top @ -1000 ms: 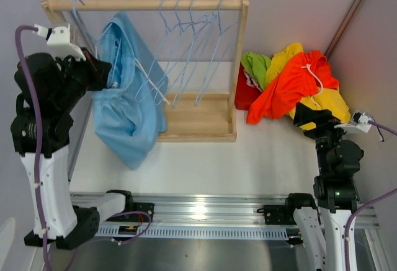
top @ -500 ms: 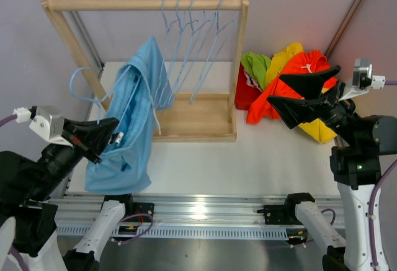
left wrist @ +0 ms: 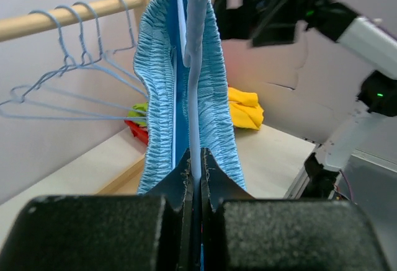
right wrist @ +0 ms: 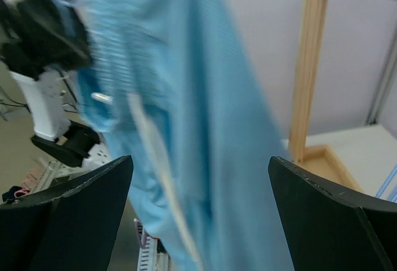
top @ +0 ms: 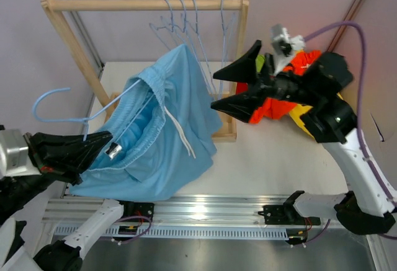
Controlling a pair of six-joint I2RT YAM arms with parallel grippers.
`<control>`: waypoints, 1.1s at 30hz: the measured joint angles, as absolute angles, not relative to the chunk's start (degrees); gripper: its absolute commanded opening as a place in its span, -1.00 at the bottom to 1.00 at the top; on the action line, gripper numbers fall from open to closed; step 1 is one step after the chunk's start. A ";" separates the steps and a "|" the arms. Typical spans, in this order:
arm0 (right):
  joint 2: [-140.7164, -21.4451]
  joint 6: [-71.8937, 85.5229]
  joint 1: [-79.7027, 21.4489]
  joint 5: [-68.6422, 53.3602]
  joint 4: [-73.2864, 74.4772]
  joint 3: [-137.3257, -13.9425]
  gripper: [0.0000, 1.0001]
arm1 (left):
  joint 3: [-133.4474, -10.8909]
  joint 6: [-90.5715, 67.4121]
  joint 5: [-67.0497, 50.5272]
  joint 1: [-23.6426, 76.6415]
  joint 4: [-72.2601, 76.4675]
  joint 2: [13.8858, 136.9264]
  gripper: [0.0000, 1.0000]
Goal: Remove the shorts from the hanger
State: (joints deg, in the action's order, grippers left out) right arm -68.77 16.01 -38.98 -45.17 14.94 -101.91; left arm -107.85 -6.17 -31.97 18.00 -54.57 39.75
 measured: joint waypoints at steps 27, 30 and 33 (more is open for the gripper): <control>-55.42 19.68 -22.09 -30.98 2.15 -79.75 -1.00 | -101.80 -2.42 -25.50 23.97 -58.02 39.99 -1.00; -52.07 22.65 -16.12 -31.90 0.25 -78.06 -1.00 | -100.31 -2.31 -27.68 24.69 -57.49 40.21 -1.00; -50.43 25.02 -12.99 -32.40 -0.78 -77.84 -1.00 | -99.24 -2.04 -29.71 25.47 -57.23 40.36 -1.00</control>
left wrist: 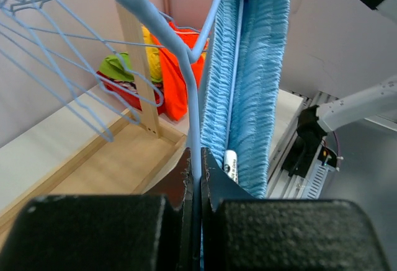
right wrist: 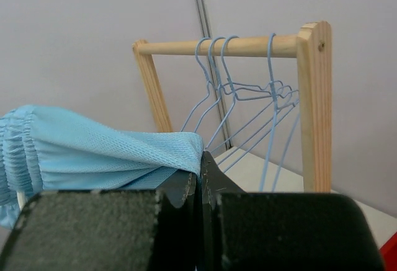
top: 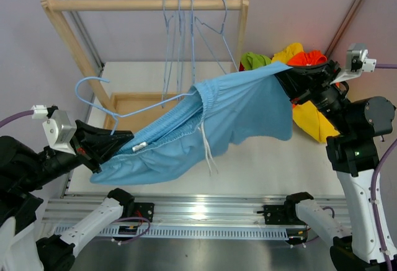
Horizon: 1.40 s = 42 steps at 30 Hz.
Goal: Remove the shorts from the hanger
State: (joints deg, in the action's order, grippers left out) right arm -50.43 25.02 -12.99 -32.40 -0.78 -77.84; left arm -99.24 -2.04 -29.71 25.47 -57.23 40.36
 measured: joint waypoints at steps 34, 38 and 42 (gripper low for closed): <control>-39.92 34.52 -23.53 -31.22 0.93 -62.59 -1.00 | -103.85 -7.33 -10.87 30.28 -45.36 47.70 -1.00; -39.86 27.09 -31.73 -24.75 10.94 -66.72 -1.00 | -109.89 -8.01 1.72 30.37 -49.15 55.66 -1.00; -40.18 22.35 -32.51 -19.31 15.31 -70.78 -1.00 | -105.41 -9.06 14.81 30.37 -56.03 55.75 -1.00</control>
